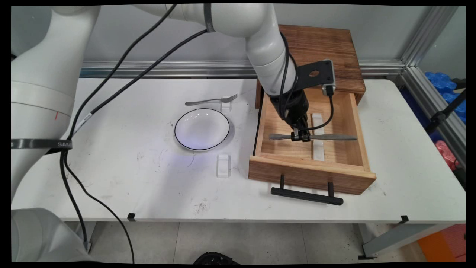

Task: Place the picked object into the drawer

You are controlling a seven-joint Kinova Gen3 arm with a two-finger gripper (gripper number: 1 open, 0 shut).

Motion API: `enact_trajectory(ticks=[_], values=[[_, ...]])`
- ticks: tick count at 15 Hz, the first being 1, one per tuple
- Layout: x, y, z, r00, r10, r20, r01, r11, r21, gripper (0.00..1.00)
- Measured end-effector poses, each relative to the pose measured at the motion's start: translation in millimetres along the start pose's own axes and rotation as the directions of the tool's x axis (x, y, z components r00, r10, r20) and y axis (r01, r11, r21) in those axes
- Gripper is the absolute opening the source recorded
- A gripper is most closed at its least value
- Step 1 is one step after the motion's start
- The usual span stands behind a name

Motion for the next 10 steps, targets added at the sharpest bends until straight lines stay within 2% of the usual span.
enact_trajectory(ticks=[10], values=[[-1, 2, 20, 1.0, -0.023, -0.001, 0.023, 1.0, -0.002, 0.0]])
